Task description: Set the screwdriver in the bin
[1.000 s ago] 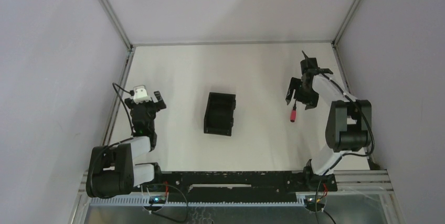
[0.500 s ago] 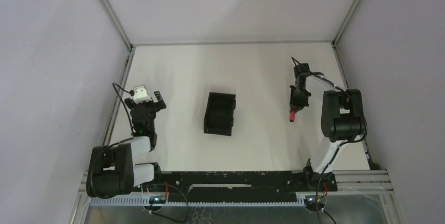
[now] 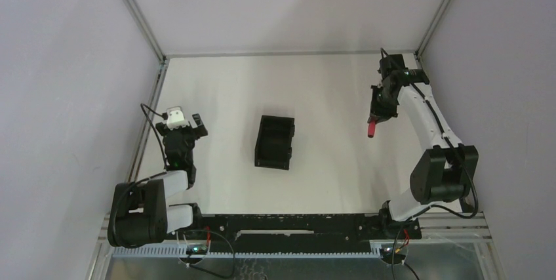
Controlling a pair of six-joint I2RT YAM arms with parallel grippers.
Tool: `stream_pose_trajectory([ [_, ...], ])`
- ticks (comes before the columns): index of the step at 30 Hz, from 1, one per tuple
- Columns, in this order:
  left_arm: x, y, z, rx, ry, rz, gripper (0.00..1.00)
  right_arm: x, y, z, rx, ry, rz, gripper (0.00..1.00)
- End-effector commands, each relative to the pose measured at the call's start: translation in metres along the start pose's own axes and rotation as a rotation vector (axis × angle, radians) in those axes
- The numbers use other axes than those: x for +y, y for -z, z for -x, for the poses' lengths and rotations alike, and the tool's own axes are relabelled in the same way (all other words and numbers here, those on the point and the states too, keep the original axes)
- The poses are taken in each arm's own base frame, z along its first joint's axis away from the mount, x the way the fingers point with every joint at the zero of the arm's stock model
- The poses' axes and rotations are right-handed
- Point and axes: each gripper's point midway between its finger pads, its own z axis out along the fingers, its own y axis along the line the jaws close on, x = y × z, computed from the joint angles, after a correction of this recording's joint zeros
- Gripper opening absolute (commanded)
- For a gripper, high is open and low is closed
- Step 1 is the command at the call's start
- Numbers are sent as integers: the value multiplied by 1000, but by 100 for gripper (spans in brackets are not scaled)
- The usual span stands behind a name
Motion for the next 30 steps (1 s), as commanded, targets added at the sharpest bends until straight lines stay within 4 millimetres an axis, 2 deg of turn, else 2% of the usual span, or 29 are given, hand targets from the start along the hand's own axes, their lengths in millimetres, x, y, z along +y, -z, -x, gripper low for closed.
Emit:
stream_pose_trajectory([
  [1, -2, -9, 27, -71, -2, 5, 100, 13, 28, -26, 69, 10, 11, 0],
  [4, -2, -9, 27, -71, -2, 3, 100, 34, 31, -23, 39, 24, 39, 0],
  [6, -2, -9, 27, -70, -2, 5, 100, 61, 33, -20, 6, 58, 74, 0],
  [12, -2, -9, 27, -71, -2, 4, 100, 170, 27, -31, -9, 238, 220, 0],
  [18, -2, -9, 27, -70, -2, 3, 100, 274, 26, -55, 0, 447, 333, 0],
  [23, -2, -9, 27, -70, -3, 4, 100, 302, 10, -68, 28, 523, 325, 0],
  [27, -2, -9, 27, -70, -3, 4, 100, 312, -8, -83, 45, 563, 337, 0],
  [30, -2, -9, 28, -72, -1, 4, 100, 318, -29, -94, 63, 596, 333, 0],
])
